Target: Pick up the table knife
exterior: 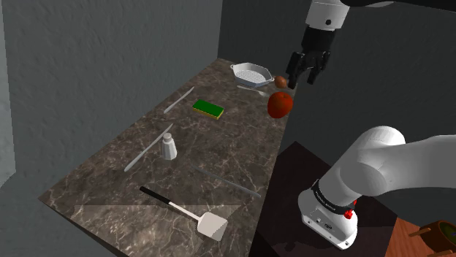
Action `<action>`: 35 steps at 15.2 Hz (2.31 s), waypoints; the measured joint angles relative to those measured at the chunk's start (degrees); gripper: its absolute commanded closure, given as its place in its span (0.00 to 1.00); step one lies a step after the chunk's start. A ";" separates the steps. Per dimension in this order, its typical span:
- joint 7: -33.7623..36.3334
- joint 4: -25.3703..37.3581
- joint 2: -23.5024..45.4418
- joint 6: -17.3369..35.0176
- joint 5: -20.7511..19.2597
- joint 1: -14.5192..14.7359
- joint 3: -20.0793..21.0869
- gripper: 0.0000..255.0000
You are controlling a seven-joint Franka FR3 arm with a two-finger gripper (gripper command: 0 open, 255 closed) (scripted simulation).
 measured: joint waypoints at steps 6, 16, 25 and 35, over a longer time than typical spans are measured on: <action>8.69 -2.63 0.77 3.99 4.54 0.49 5.44 0.00; 30.82 -4.12 9.60 17.14 14.62 1.72 20.14 0.00; 51.13 2.62 26.03 29.74 15.78 -0.36 32.71 0.00; 78.55 18.55 52.13 38.84 0.28 -1.76 40.47 0.00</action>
